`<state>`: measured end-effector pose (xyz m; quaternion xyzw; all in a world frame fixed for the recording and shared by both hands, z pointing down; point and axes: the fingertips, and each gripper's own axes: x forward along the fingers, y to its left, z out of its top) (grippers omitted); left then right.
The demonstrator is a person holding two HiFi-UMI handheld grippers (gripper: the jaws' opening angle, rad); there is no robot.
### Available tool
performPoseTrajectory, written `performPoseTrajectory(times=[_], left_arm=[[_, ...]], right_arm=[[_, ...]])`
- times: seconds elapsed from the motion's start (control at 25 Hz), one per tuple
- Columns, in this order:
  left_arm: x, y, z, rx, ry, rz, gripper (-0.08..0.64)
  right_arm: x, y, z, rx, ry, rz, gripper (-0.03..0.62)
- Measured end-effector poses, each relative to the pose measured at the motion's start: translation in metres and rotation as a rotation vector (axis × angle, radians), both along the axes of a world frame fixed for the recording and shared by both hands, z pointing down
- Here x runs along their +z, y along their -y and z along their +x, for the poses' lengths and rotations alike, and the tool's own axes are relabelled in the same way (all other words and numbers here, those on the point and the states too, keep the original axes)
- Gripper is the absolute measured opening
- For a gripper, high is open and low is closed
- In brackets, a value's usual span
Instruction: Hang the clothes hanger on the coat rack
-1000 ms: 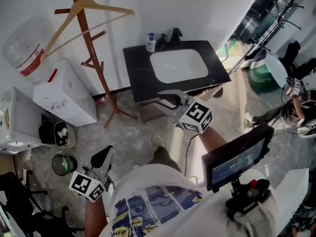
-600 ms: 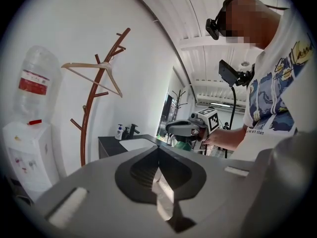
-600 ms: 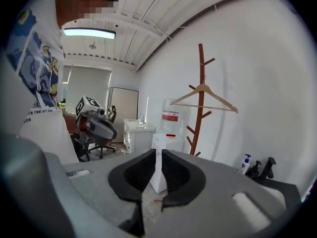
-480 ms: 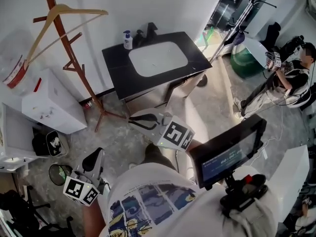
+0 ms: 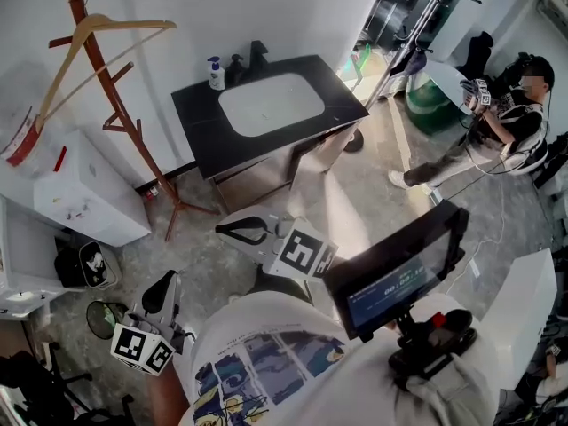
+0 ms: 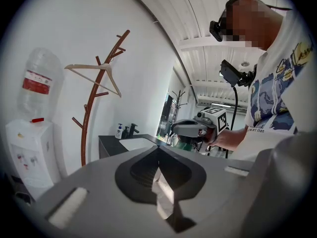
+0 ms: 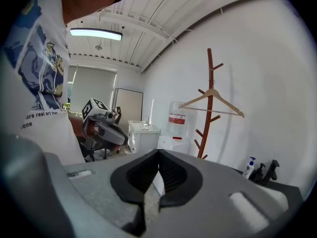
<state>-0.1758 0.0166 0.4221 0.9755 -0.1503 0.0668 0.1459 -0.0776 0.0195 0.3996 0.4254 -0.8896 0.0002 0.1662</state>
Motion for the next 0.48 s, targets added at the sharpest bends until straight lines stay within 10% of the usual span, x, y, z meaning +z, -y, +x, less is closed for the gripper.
performPoseTrajectory(times=[0.48], left_arm=[[0.0025, -0.0023, 0.0015, 0.008, -0.004, -0.011, 0.003]], right_arm=[[-0.0023, -0.0019, -0.0044, -0.009, -0.006, -0.002, 0.003]])
